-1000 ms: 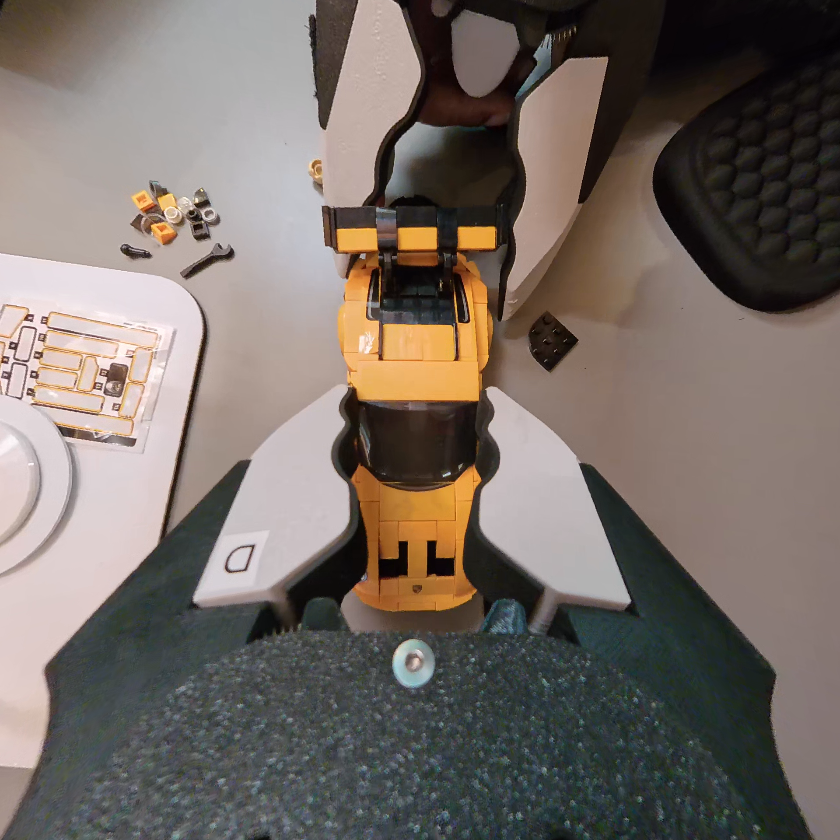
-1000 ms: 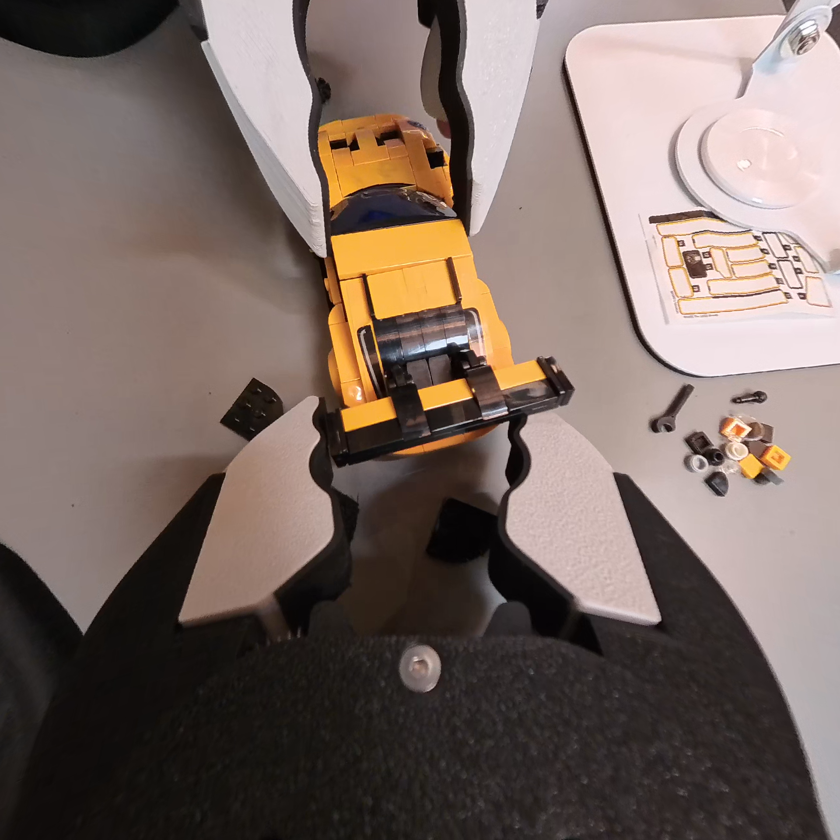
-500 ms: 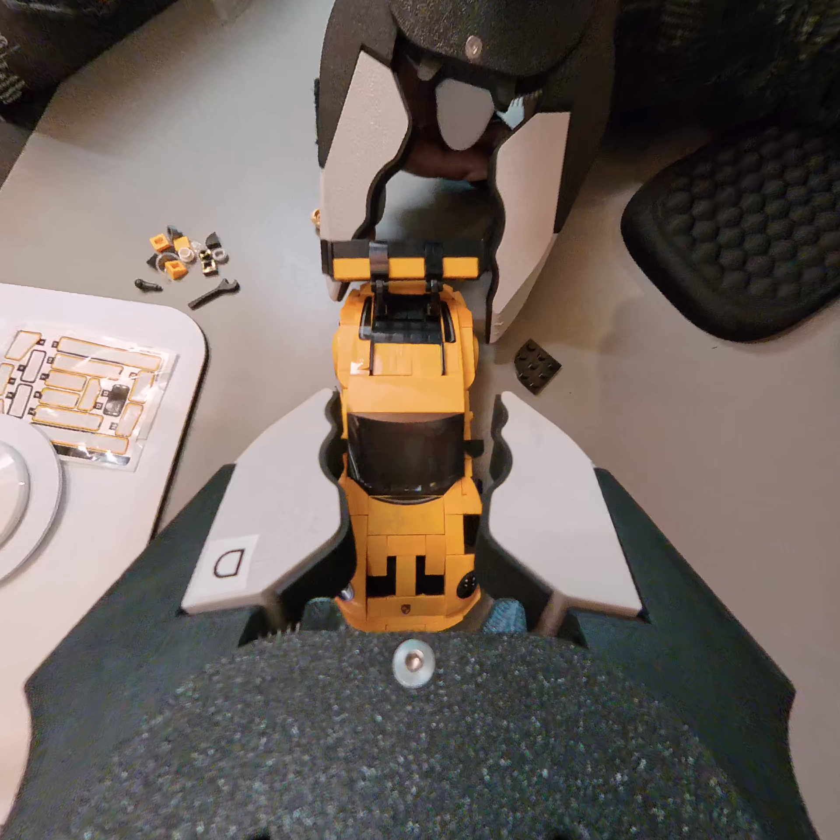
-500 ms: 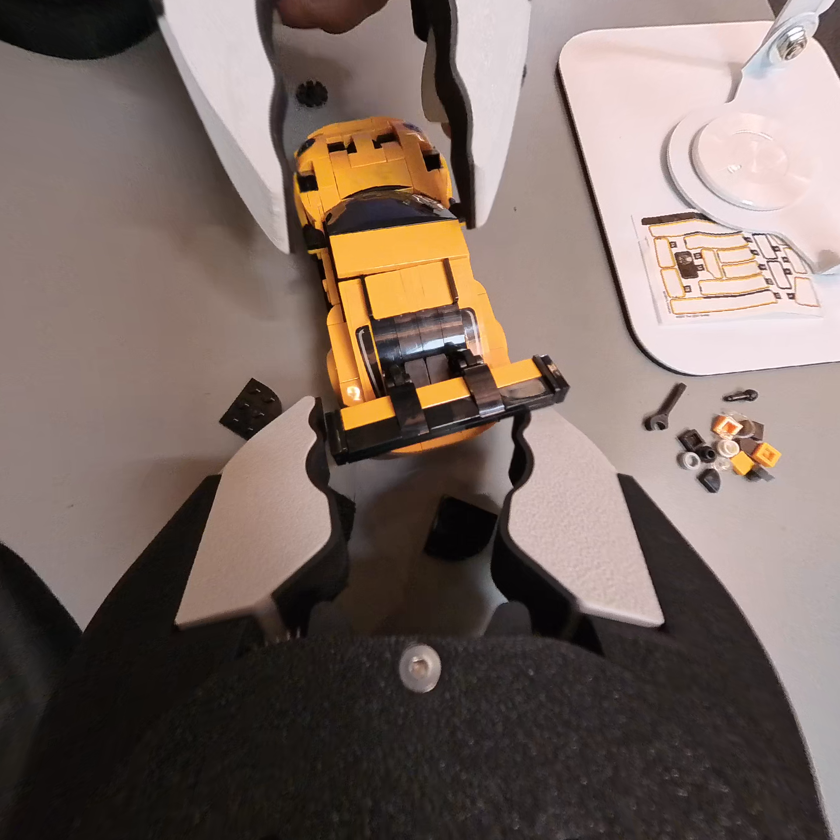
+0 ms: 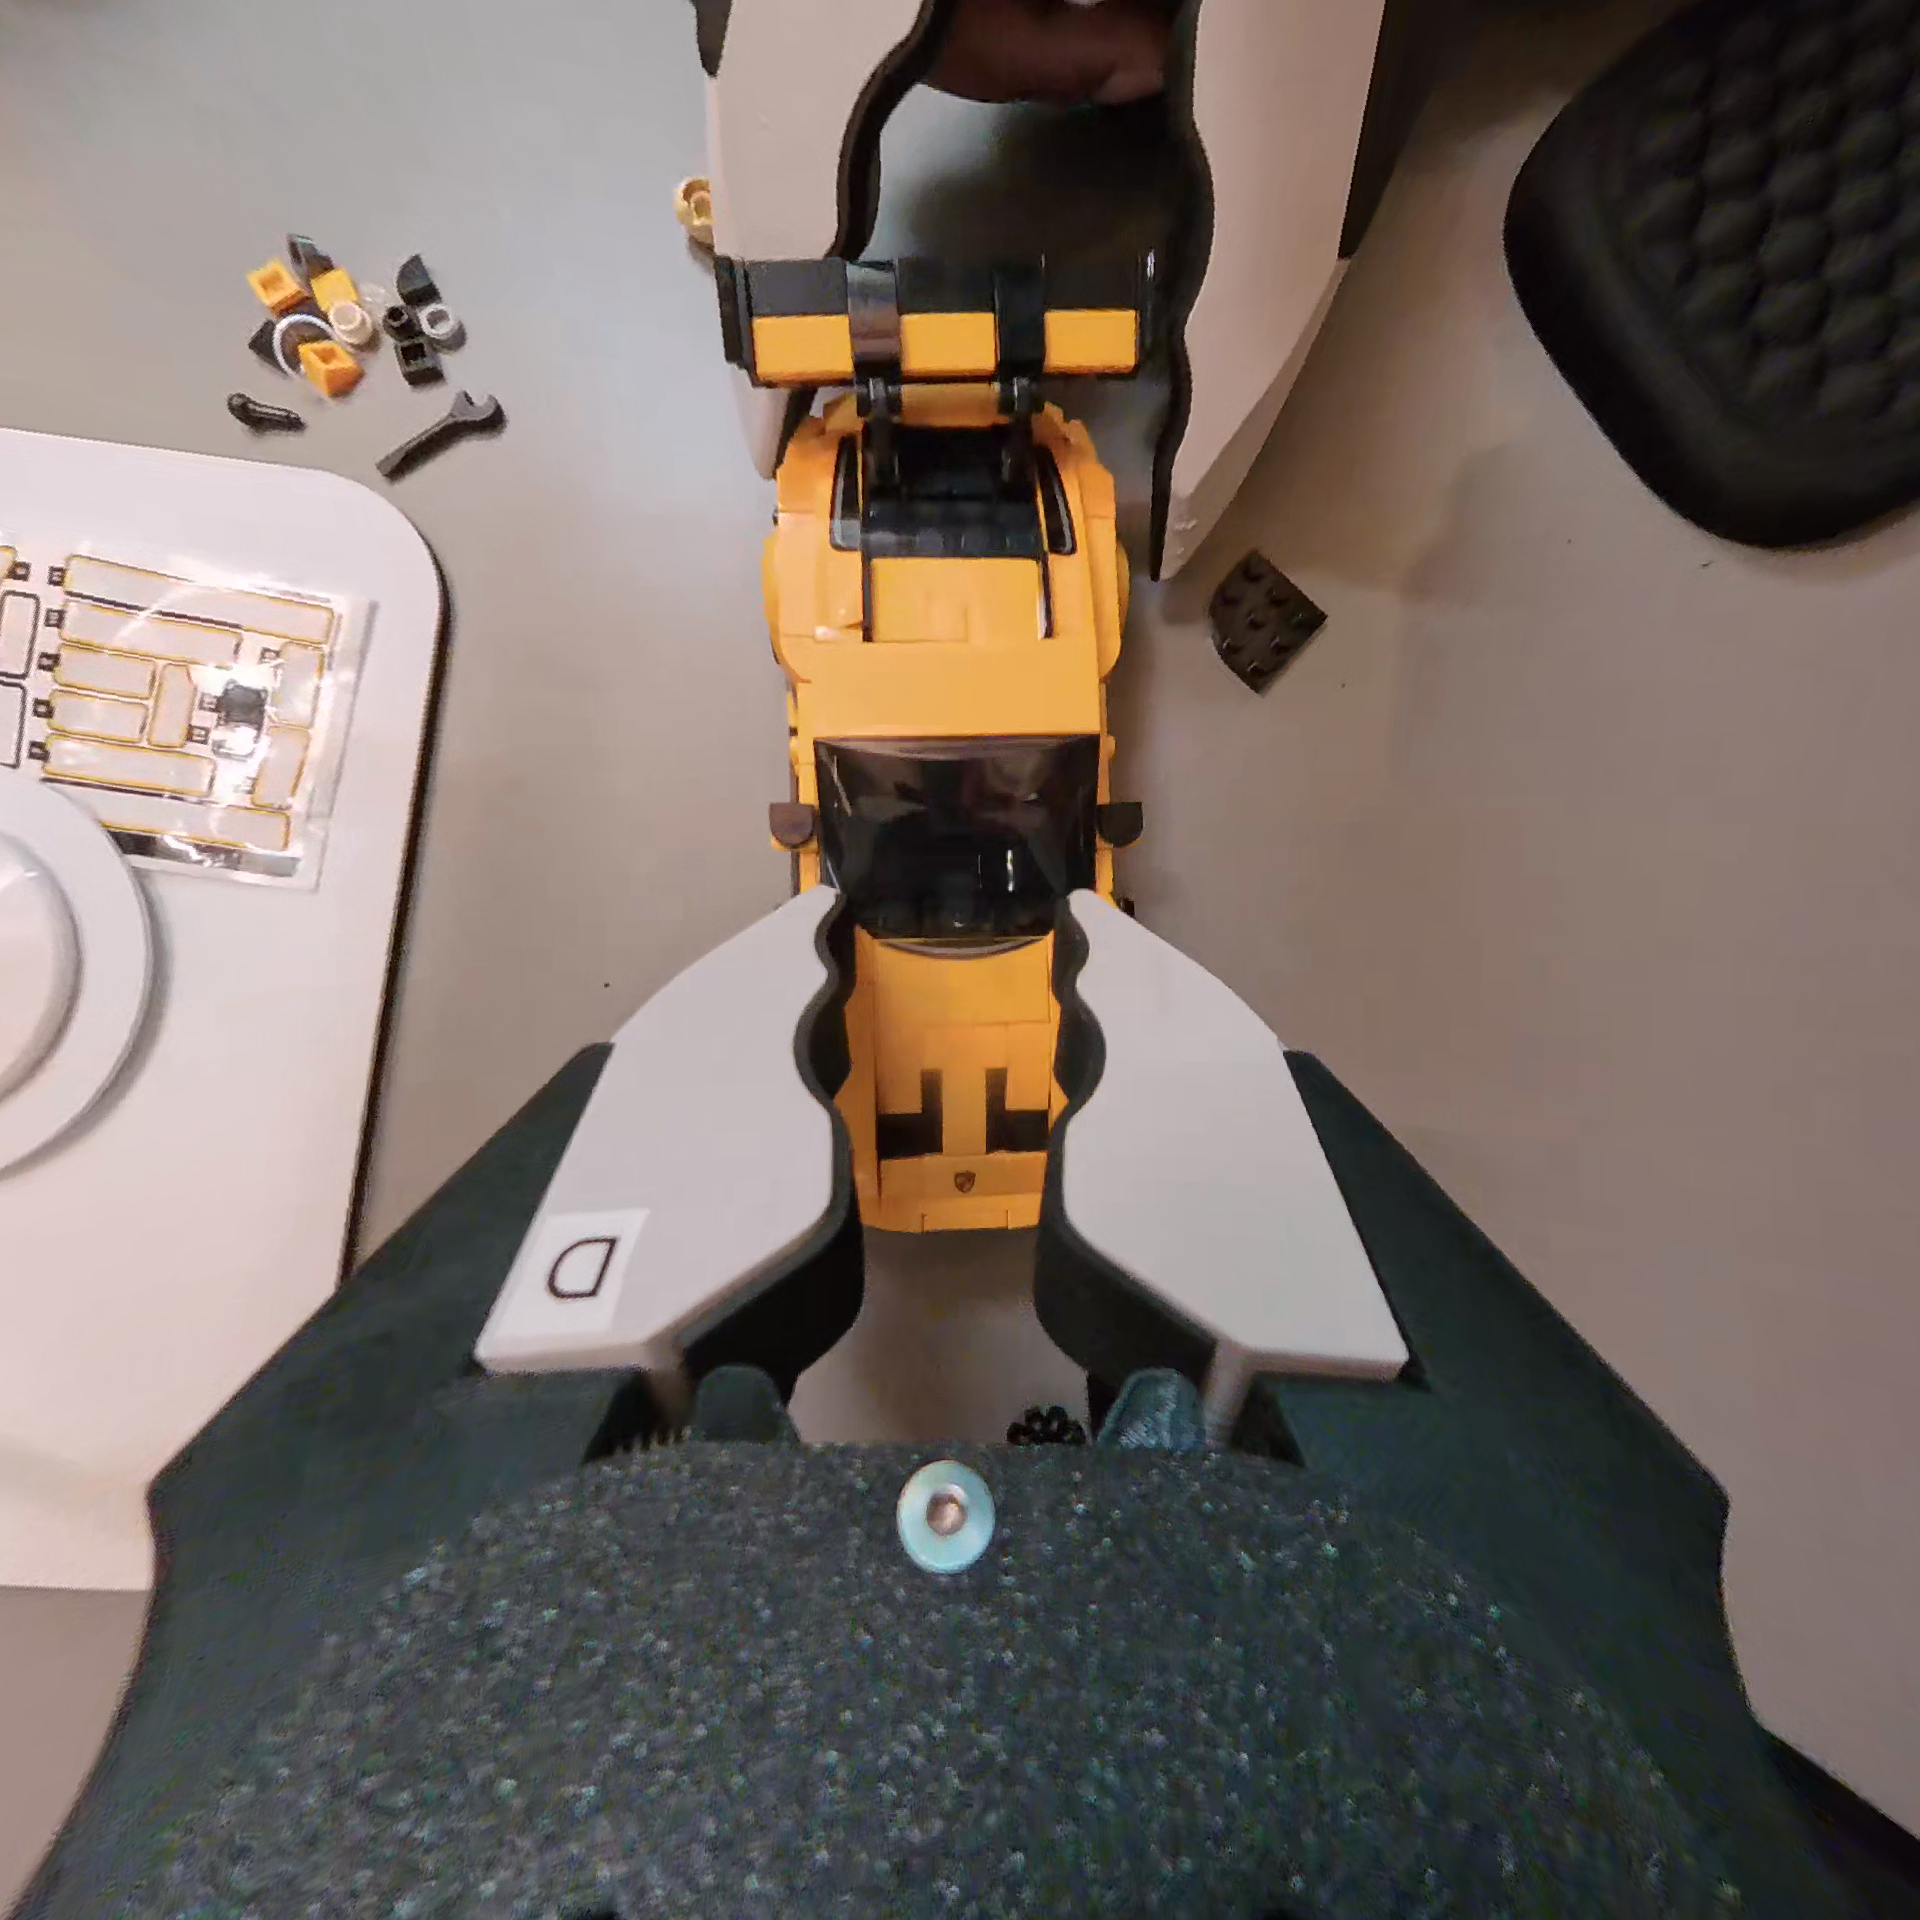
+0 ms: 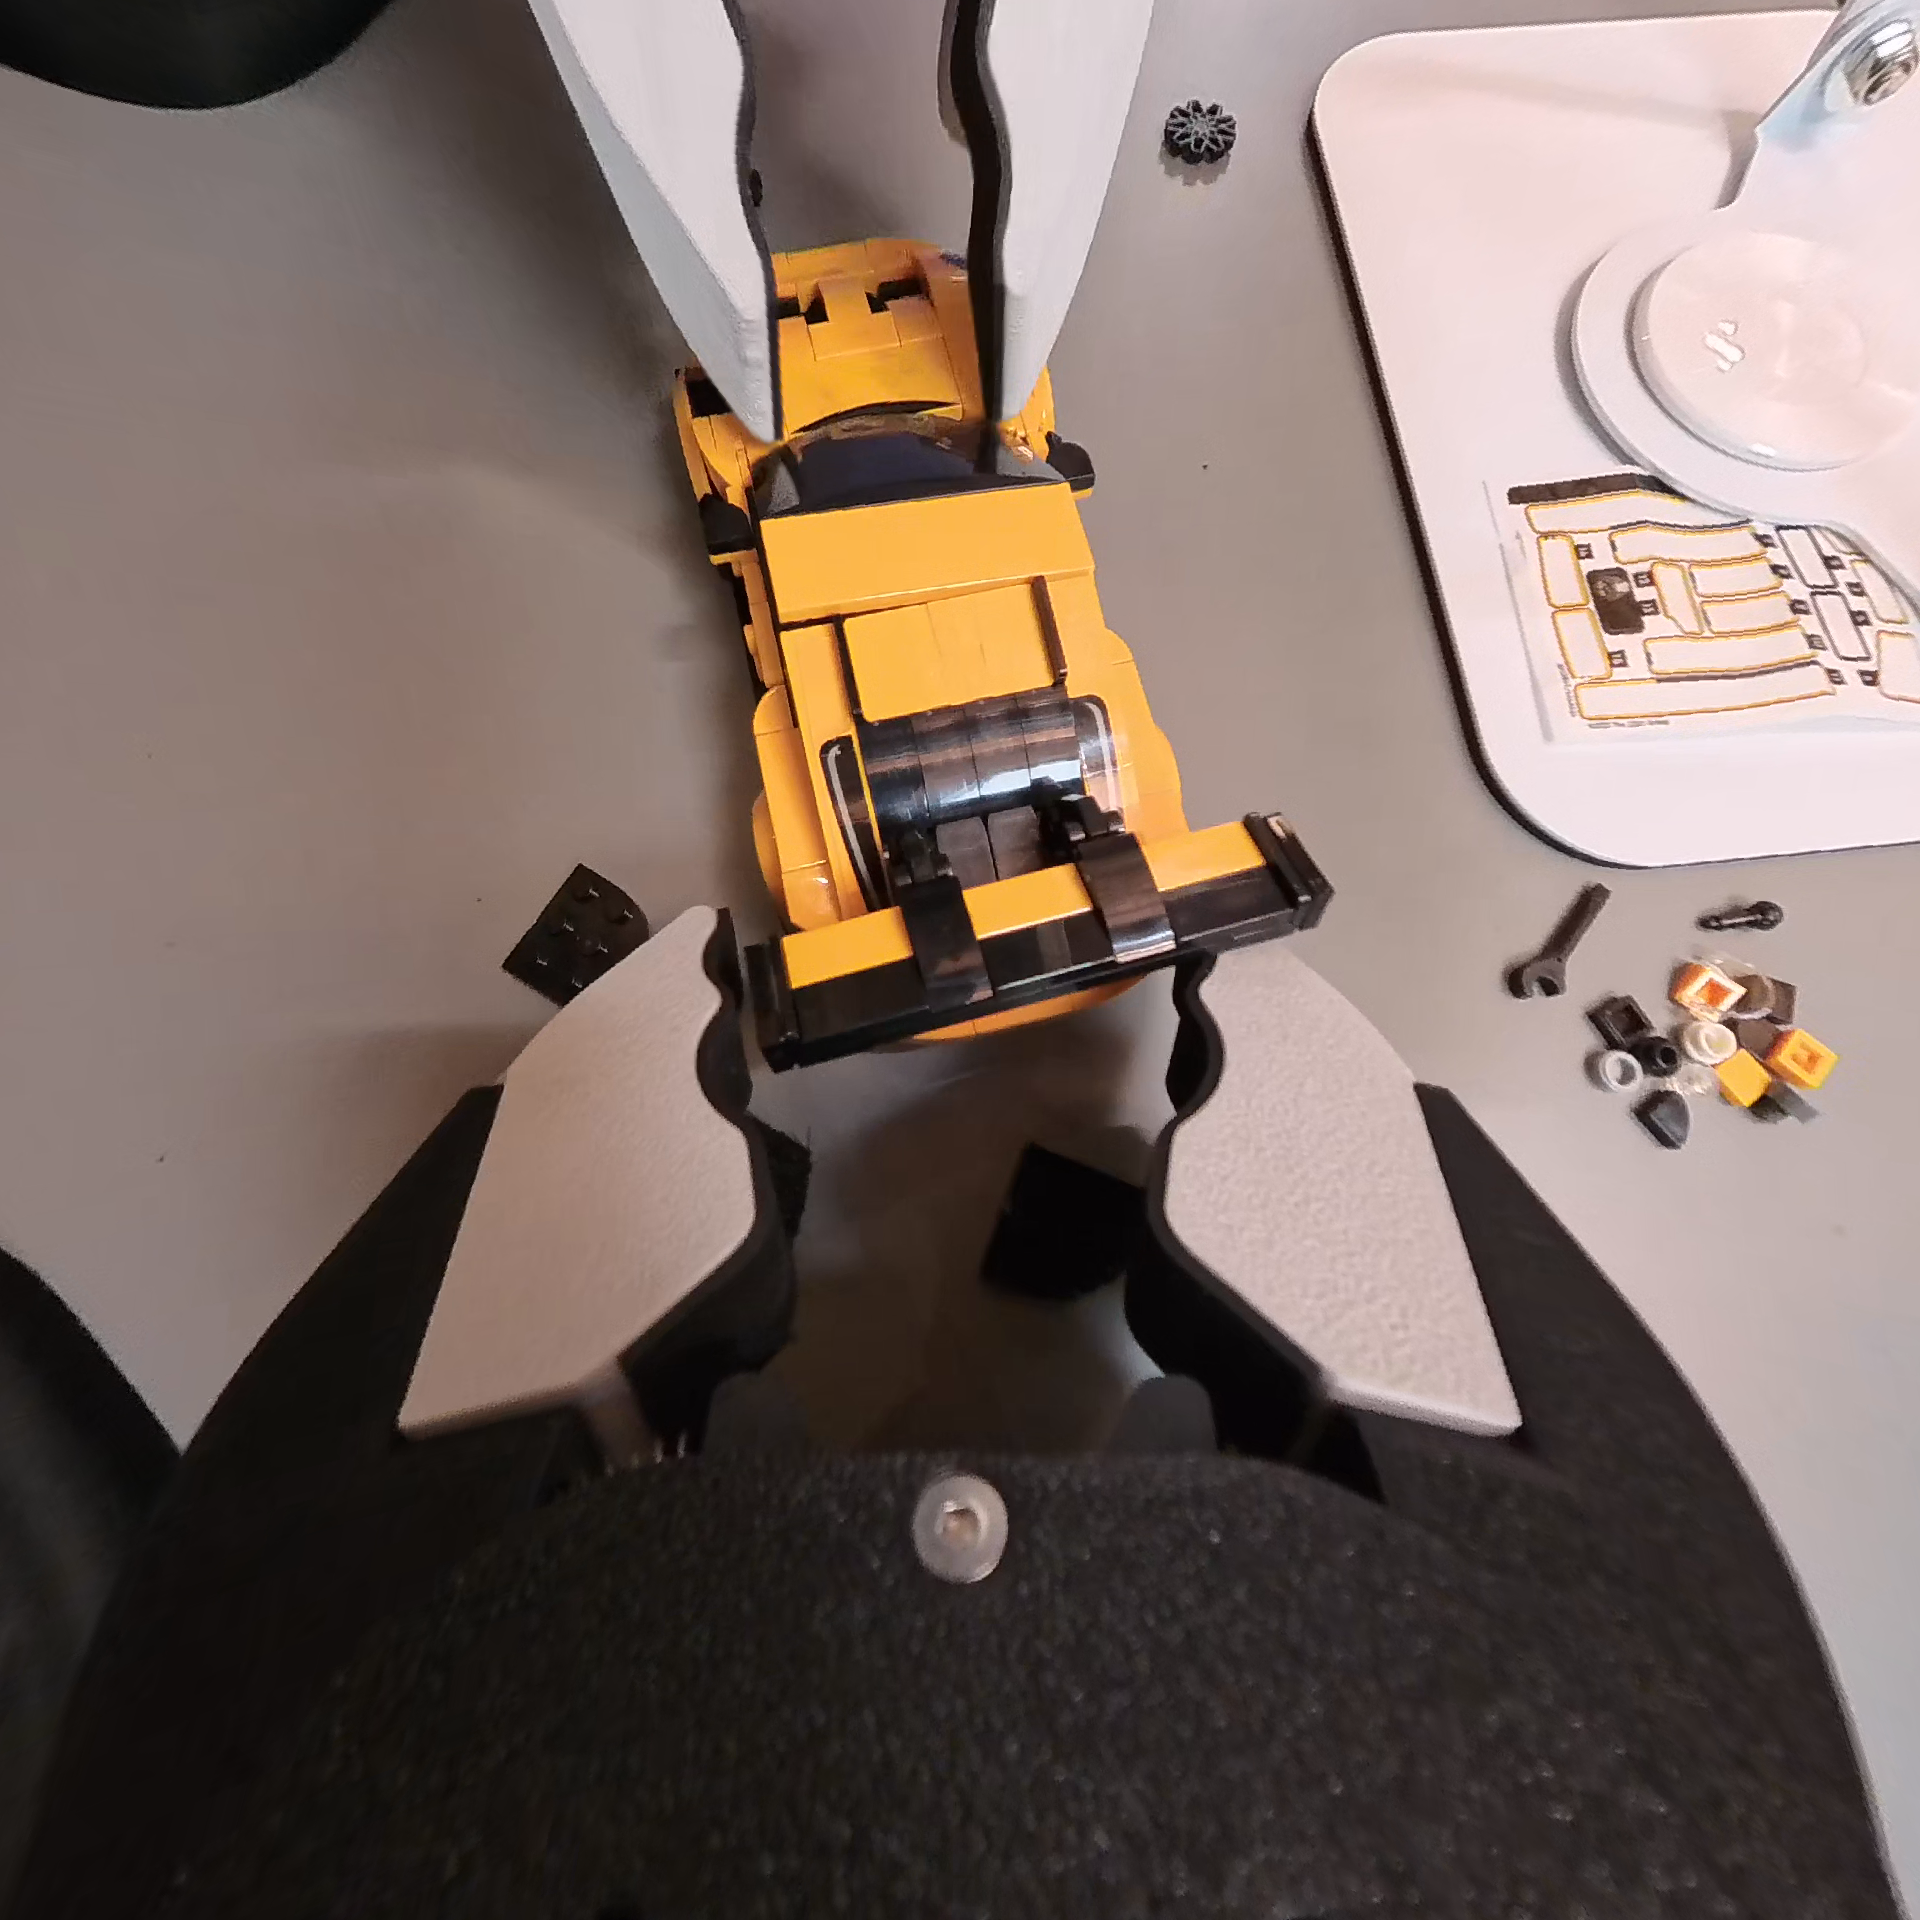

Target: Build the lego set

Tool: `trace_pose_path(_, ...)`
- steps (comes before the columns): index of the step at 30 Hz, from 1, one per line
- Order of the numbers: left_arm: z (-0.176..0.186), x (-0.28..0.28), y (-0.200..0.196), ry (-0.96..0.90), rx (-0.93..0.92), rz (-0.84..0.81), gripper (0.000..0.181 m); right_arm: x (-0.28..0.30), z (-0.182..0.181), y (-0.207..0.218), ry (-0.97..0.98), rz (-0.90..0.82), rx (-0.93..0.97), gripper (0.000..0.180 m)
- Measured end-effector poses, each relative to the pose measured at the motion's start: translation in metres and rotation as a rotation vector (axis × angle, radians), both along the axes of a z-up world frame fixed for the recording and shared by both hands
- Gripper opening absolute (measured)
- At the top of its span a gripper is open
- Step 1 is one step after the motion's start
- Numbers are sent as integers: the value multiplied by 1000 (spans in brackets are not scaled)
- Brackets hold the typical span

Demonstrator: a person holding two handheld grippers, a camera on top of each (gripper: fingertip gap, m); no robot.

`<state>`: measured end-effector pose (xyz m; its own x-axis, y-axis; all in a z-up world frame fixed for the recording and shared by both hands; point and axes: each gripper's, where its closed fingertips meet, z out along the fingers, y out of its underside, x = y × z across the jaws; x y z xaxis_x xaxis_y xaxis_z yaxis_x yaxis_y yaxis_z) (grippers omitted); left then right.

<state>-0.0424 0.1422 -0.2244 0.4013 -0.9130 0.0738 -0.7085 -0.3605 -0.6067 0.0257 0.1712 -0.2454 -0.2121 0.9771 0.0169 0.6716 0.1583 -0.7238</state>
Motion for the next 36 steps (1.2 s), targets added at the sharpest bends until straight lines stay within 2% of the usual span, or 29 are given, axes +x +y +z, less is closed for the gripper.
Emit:
trace_pose_path(9,9,3,2,-12,-27,-14,34,0,-1,0,-4,3,5,79)
trace_pose_path(17,2,3,1,48,-40,-44,34,-1,-2,0,-7,4,16,79)
trace_pose_path(21,-1,-3,-1,125,-23,-76,23,-1,-2,1,-10,0,19,79)
trace_pose_path(27,-1,-4,-3,109,-14,-77,27,-1,-2,0,-5,-1,16,80)
trace_pose_path(29,2,-6,-3,76,-1,-53,33,0,-1,1,-1,-3,12,80)
trace_pose_path(34,-7,-23,-8,49,-18,0,72,8,2,7,-25,-17,19,81)
trace_pose_path(36,-16,-27,-12,48,-47,4,80,16,8,12,-40,-30,30,81)
